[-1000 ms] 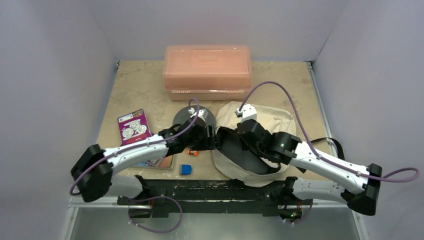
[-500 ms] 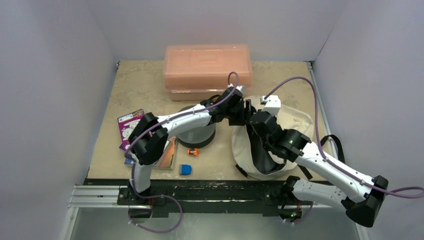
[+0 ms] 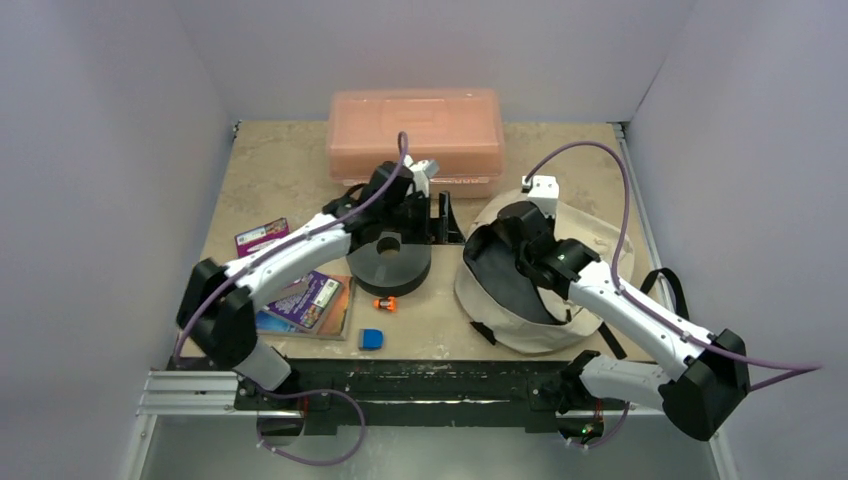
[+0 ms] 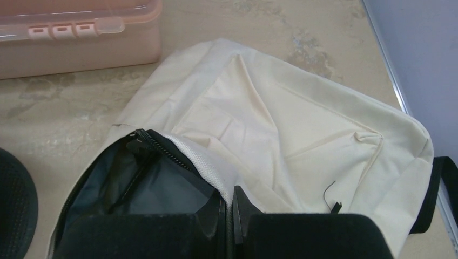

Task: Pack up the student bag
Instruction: Adjust the student bag at the center of the board, then pick up the book from the center of the board.

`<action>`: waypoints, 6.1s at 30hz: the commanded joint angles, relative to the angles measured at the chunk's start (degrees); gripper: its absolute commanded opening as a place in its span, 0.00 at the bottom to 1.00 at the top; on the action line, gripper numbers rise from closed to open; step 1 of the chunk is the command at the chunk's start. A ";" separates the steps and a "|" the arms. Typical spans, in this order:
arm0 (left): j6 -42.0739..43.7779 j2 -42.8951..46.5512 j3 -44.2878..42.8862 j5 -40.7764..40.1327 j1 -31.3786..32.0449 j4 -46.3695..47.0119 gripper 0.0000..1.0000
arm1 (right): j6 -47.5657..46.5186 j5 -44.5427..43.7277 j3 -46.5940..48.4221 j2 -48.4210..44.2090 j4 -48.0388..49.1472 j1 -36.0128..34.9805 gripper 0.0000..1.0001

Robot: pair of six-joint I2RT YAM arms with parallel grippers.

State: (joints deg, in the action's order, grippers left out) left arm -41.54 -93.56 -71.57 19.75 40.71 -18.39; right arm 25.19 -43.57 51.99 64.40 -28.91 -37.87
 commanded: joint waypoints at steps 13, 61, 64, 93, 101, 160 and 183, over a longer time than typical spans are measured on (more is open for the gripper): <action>8.18 39.03 13.53 -29.38 -20.12 -23.82 0.83 | -11.08 16.65 2.15 -1.08 8.21 0.38 0.55; 31.15 1.60 11.71 18.56 -80.50 -10.53 0.99 | -13.81 62.48 -10.44 -14.34 43.14 -17.38 0.89; 30.47 0.01 11.68 21.40 -80.71 -9.21 0.97 | -13.92 62.82 -10.43 -14.26 43.32 -17.58 0.89; 20.80 -1.96 12.76 34.23 -81.15 -2.73 0.19 | -15.15 62.82 -10.12 -11.38 44.39 -17.59 0.89; 13.66 9.26 12.57 28.15 -75.08 -4.99 0.00 | -14.47 51.68 -9.43 -7.97 40.55 -17.55 0.89; -1.92 39.56 1.32 -2.93 -47.27 -37.10 0.89 | -14.46 21.52 0.87 5.62 39.34 -33.64 0.00; 9.00 50.21 19.57 34.42 -35.89 1.54 0.93 | 48.44 107.88 -2.92 -3.26 71.85 16.54 0.00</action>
State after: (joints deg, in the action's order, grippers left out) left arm -35.68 -43.70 -52.10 51.00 3.79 -18.96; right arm 54.19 53.47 51.11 61.49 10.55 -21.67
